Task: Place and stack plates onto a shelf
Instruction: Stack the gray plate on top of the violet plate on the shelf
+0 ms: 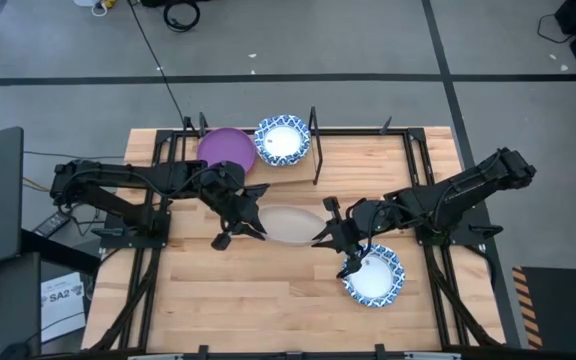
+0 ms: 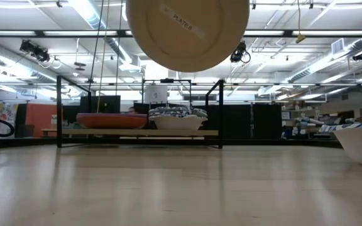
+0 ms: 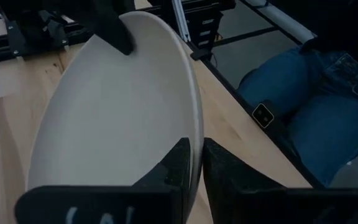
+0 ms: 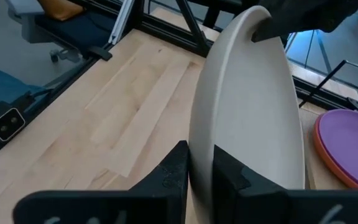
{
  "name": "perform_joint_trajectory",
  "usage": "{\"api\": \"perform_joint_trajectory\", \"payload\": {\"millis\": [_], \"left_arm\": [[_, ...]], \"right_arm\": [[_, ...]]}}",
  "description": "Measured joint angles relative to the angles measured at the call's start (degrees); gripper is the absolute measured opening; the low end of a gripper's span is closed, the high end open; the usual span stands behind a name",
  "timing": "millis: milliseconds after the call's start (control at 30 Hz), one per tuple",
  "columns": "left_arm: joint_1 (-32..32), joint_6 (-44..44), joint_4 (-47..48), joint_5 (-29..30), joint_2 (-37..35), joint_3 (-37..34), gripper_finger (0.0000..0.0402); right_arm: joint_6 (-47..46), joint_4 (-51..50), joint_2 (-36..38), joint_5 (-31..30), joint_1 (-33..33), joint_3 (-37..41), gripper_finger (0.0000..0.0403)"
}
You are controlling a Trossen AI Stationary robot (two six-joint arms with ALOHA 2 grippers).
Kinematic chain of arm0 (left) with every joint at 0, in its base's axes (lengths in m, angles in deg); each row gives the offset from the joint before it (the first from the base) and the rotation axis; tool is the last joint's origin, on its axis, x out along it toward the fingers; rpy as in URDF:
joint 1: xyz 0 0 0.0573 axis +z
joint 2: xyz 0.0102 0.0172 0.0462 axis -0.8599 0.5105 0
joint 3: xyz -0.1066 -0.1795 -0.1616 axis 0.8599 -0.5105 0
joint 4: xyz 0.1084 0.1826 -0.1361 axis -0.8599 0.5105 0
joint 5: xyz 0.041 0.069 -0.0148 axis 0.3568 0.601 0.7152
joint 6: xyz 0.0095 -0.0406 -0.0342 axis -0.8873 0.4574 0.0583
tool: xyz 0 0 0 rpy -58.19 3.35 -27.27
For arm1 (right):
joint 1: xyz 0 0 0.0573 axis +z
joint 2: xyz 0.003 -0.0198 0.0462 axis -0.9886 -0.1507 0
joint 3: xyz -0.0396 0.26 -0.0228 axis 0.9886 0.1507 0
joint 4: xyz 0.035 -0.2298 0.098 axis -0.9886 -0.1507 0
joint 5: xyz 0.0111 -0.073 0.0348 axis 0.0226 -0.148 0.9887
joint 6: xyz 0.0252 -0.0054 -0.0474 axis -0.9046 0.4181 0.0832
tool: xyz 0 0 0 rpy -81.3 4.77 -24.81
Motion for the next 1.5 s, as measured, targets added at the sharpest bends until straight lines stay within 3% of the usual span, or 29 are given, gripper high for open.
{"api": "perform_joint_trajectory", "payload": {"millis": [300, 967, 1133, 1500], "left_arm": [[0.1, 0.1, -0.4, 1.3, 0.0, 0.0, 0.0040], [0.1, 0.5, -0.1, 1.2, 0.0, 0.0, 0.0040], [0.2, 0.6, 0.0, 1.3, 0.0, 0.0, 0.0040], [0.2, 1.2, 0.0, 1.4, 0.0, 0.0, 0.0040]], "right_arm": [[-0.3, 1.1, 0.0, -0.2, -0.1, 0.0, 0.0076], [-0.1, 1.4, 0.0, 0.0, 0.1, 0.0, 0.0233], [0.0, 1.3, 0.2, -3.1, 0.1, 0.0, 0.0245], [-0.1, -2.6, 6.4, -3.5, 1.3, 0.0, 0.0243]]}}
